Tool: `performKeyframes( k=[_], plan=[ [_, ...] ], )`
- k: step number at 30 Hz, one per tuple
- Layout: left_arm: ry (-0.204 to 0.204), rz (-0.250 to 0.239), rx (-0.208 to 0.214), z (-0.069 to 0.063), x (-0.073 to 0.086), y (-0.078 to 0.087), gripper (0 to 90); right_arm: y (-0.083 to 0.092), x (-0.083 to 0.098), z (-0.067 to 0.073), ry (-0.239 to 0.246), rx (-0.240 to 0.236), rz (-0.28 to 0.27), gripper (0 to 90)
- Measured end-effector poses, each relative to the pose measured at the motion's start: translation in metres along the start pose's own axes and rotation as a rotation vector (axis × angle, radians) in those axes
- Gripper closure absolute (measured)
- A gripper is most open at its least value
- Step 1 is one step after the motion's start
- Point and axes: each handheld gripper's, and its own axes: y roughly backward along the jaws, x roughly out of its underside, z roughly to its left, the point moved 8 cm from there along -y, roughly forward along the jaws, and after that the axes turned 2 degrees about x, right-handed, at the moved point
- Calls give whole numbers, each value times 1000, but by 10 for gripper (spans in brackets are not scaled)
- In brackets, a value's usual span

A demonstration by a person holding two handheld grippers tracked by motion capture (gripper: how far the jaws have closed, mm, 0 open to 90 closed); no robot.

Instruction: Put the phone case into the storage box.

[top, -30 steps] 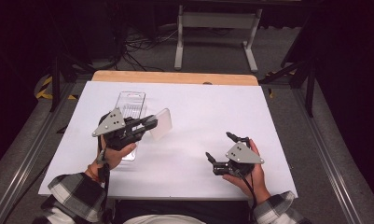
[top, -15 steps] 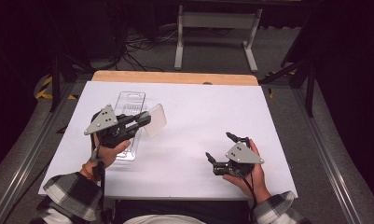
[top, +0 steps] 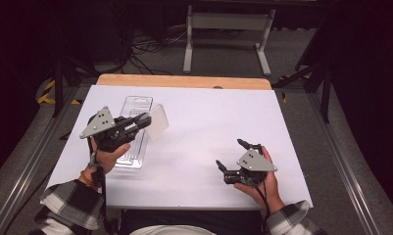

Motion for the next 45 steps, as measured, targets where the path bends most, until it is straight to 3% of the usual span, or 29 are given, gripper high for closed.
performKeyframes(
  k=[12, 24, 40, 45],
  plan=[
    [11, -14, -31, 12, -2, 11, 799, -1, 1, 0, 2, -1, 5, 76],
    [28, -37, -87, 33, -4, 28, 799, -2, 1, 1, -1, -3, 7, 77],
    [39, -9, -136, 53, 5, 39, 799, -3, 3, 2, 11, -4, 21, 78],
    [41, 20, -139, 58, 11, 38, 799, -4, 4, 3, 13, -8, 25, 78]
  ],
)
